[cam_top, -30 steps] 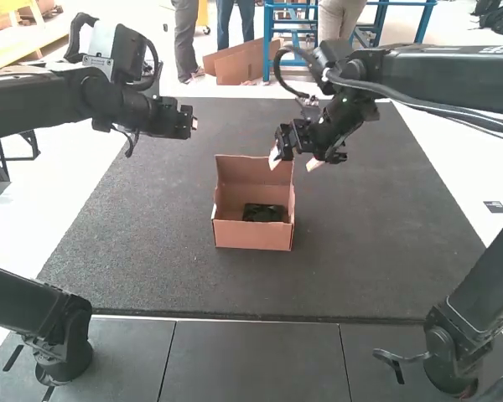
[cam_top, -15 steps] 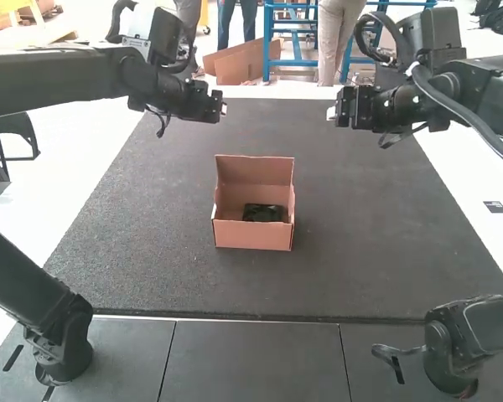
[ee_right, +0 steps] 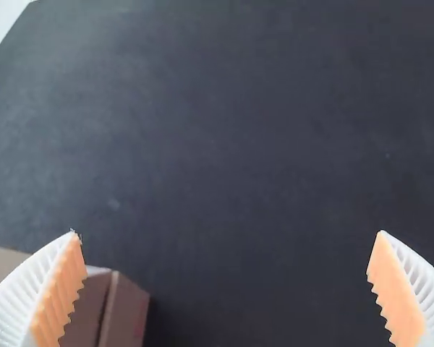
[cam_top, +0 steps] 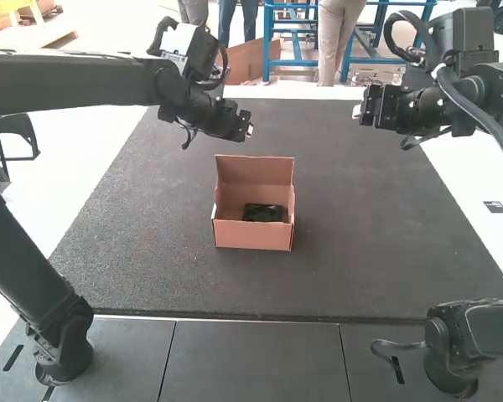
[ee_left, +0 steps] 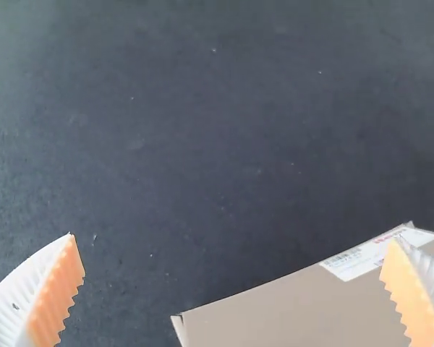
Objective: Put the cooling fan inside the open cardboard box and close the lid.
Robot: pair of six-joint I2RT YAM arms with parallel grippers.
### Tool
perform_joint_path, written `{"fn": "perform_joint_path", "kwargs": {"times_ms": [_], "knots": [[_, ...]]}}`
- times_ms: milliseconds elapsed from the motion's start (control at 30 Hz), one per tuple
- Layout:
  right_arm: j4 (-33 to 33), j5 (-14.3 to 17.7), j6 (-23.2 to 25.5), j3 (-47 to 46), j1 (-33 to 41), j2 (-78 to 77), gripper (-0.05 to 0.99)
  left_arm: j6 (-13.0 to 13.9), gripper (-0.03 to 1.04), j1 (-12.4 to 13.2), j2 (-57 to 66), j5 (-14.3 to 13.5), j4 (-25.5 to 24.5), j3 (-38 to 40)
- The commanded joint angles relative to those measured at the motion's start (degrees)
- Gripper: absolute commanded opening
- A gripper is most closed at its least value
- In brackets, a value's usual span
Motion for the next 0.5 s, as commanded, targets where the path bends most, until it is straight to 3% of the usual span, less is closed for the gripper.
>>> {"fn": "perform_joint_path", "kwargs": {"times_ms": [0, 467], "knots": [[-0.6, -0.6, 1.2, 1.3, -0.8, -1.5, 0.89, 0.7, 0.97, -1.1, 0.8, 0.1, -0.2, 1.1], [-2.9, -0.8, 1.2, 2.7, -0.9, -1.1, 0.89, 0.2, 0.97, -3.7, 0.6, 2.3, -4.9, -4.0]]}}
